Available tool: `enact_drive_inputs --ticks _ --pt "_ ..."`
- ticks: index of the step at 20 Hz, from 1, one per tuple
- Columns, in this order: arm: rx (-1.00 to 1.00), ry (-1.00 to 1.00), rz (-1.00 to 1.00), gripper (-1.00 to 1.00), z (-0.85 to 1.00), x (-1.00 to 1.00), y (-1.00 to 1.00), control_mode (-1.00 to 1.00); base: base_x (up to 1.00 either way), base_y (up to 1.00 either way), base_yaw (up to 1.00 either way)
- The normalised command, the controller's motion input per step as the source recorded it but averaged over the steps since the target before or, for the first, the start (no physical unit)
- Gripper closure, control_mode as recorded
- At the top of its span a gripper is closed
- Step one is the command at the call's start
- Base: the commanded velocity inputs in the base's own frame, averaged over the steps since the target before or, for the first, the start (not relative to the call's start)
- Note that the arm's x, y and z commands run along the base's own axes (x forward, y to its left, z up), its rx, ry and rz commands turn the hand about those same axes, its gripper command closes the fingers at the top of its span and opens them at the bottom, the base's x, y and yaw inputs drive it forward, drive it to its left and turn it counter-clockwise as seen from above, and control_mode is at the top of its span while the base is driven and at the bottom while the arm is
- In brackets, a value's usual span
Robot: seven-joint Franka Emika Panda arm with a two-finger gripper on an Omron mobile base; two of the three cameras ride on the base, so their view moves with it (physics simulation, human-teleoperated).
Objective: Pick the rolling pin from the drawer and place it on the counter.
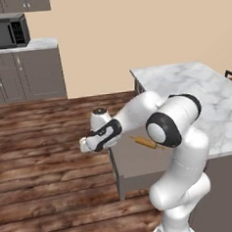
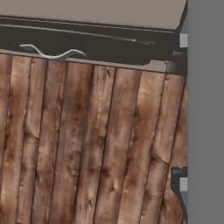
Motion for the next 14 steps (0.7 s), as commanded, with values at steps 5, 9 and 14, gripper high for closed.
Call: enact_drive_inputs --ticks 5,9,14 --pt "0.36 -0.05 0.05 -1.00 1.00 0.03 -0.23 -1.00 0.00 0.00 0.00" --pt "0.38 -0.08 0.00 -1.00 1.00 0.00 -0.73 -1.00 0.00 0.00 0.00" --pt "0.20 -0.03 0.00 -1.00 1.00 0.00 -0.97 -1.00 0.00 0.00 0.00"
